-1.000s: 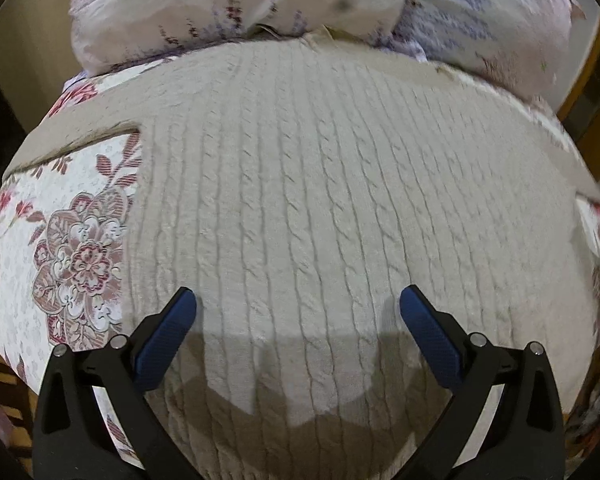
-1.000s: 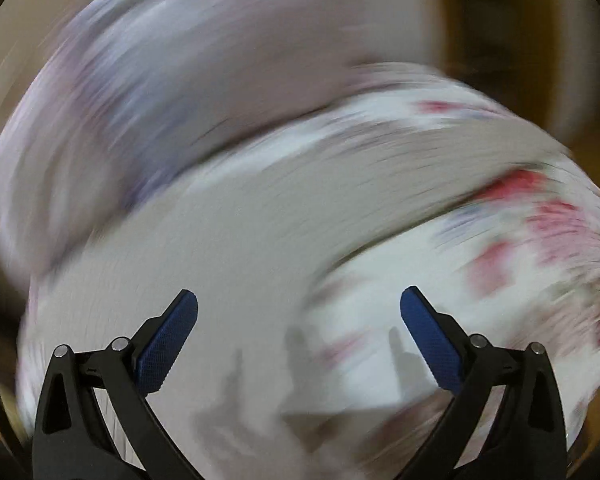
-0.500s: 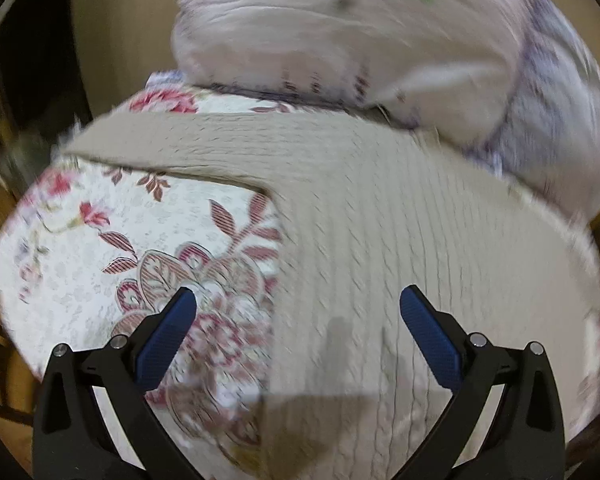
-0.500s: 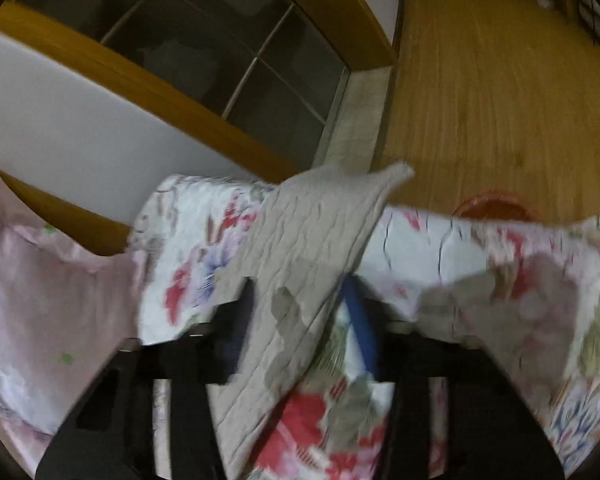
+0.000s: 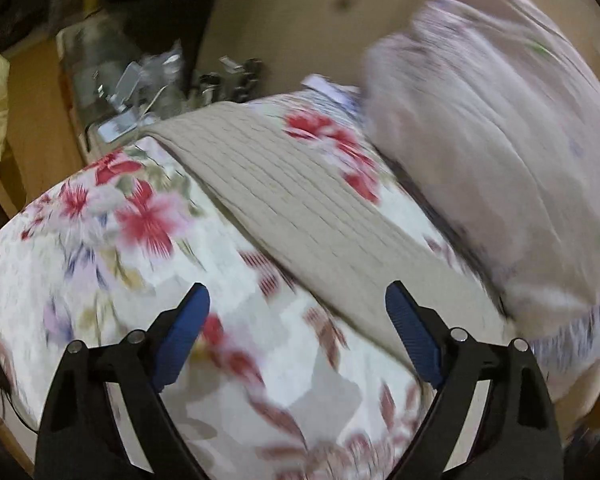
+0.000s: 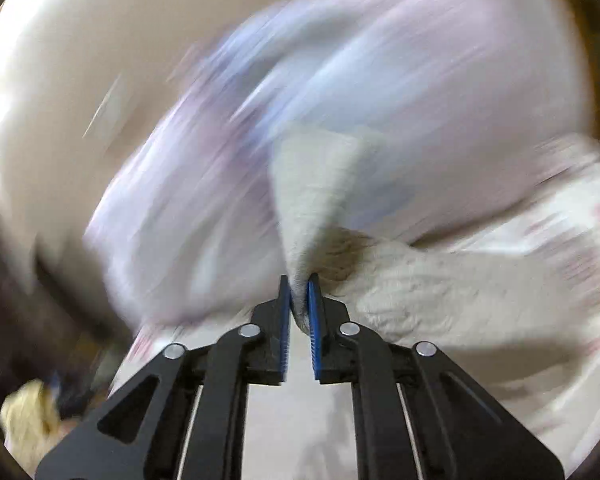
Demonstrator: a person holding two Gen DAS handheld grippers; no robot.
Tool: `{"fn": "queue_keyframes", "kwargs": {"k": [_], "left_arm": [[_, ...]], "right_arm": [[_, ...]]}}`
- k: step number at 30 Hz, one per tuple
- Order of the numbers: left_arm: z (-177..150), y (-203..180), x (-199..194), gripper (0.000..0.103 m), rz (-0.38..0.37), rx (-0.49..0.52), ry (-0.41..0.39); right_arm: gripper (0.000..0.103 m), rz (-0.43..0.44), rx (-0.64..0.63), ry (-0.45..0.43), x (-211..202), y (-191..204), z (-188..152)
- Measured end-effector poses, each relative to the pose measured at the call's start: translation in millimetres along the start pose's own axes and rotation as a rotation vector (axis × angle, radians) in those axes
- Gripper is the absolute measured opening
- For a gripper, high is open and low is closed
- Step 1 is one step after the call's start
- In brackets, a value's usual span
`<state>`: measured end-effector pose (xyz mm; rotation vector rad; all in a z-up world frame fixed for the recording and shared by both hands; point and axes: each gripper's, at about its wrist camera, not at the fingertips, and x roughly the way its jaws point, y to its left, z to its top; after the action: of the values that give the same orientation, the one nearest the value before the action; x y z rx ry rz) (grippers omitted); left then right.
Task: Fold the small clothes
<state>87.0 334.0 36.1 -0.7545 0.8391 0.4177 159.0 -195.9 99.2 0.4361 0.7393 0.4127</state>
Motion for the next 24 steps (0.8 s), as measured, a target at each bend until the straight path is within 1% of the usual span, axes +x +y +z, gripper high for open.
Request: {"fn": "queue_keyframes", "kwargs": {"k": [1,2,4,5,6,7,8,9,10,12,13,14,15,17,18,19,20,21,23,24], "left_arm": [[11,8,8,0.087,0.000,-0.033,0.004],[19,14,14,0.085,-0.001,-0.061,0.007],[32,24,21,0.081,-0.007,-0.104,0.008],[40,31,26,0.079,-0.013,-0.134,0.009],[45,36,29,0.076,-0.023,-0.156,0.006],[52,40,32,0.076,-0.037,-0.178,-0.005],[58,46,33,0.074,-0.046,-0.207,-0.013],[64,52,32,0.074,-0.054,-0.235,-0.025],[68,55,32,0.073,-0.060,-0.252,-0.036],[80,65,36,0.058,-0.065,-0.296,-0.038],[84,70,37,0.057,-0.064,-0.318,-0.036],[90,74,39,0.051,-0.073,-0.331,-0.045],[94,76,42,0.032,-0.073,-0.326,-0.037],[97,75,47,0.008,-0.082,-0.319,-0.011],[98,71,45,0.007,-0.087,-0.305,-0.024],[97,64,39,0.007,-0.095,-0.274,-0.053],[96,43,27,0.006,-0.112,-0.184,-0.094],[93,28,19,0.006,-0.125,-0.119,-0.113],[76,-34,-9,0.006,-0.198,0.129,-0.163],[61,-68,-23,0.006,-0.241,0.259,-0.183]], "right_arm": [[0.048,0.017,-0.016,0.072,18,16,-12],[0.058,0.045,-0.020,0.150,39,36,-31],[0.058,0.097,0.000,0.203,50,50,-55],[0.061,0.094,-0.003,0.217,50,52,-63],[0.066,0.072,-0.014,0.226,50,50,-66],[0.068,0.020,-0.030,0.237,49,43,-69],[0.068,-0.010,-0.026,0.240,46,39,-72],[0.068,-0.043,0.002,0.241,43,28,-72],[0.068,-0.059,0.029,0.237,31,22,-79],[0.068,-0.094,0.094,0.224,27,7,-77],[0.068,-0.114,0.113,0.219,26,1,-76],[0.069,-0.124,0.118,0.217,20,-2,-79],[0.071,-0.136,0.123,0.218,17,-5,-81],[0.071,-0.147,0.129,0.226,7,-10,-93],[0.071,-0.150,0.133,0.234,4,-12,-94],[0.071,-0.153,0.136,0.241,4,-15,-94],[0.071,-0.155,0.136,0.243,6,-15,-95],[0.071,-0.158,0.135,0.240,2,-19,-94],[0.071,-0.163,0.135,0.227,-10,-28,-93],[0.071,-0.167,0.137,0.221,-15,-33,-92]]}}
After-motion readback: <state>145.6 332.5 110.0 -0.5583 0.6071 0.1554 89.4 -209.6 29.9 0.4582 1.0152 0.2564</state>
